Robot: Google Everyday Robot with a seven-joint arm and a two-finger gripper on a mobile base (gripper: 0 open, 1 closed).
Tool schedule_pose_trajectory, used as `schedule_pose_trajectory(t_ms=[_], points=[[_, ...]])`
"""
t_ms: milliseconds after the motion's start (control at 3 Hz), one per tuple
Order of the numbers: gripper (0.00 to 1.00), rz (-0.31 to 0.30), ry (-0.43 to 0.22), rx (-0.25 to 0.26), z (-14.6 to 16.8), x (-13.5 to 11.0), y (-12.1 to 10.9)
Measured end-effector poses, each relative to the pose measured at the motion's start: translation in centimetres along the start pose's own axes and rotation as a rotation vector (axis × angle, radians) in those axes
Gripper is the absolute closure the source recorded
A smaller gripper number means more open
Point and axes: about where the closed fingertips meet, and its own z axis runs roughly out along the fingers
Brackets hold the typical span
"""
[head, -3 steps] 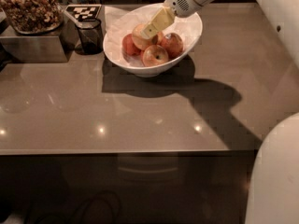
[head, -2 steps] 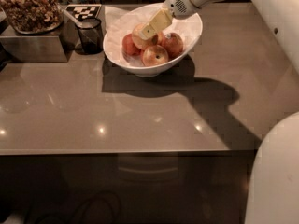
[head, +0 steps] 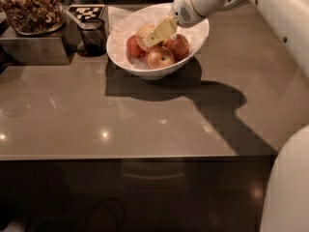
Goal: Pick apple from white bowl
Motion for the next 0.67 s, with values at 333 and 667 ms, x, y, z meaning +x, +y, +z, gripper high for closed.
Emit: schedule_pose_trajectory(t_ms=[333, 667], points=[[0.16, 0.015, 0.028, -0.003, 1.3, 0.76, 0.27], [0.17, 0.026, 0.033, -0.008, 1.86, 0.81, 0.21]])
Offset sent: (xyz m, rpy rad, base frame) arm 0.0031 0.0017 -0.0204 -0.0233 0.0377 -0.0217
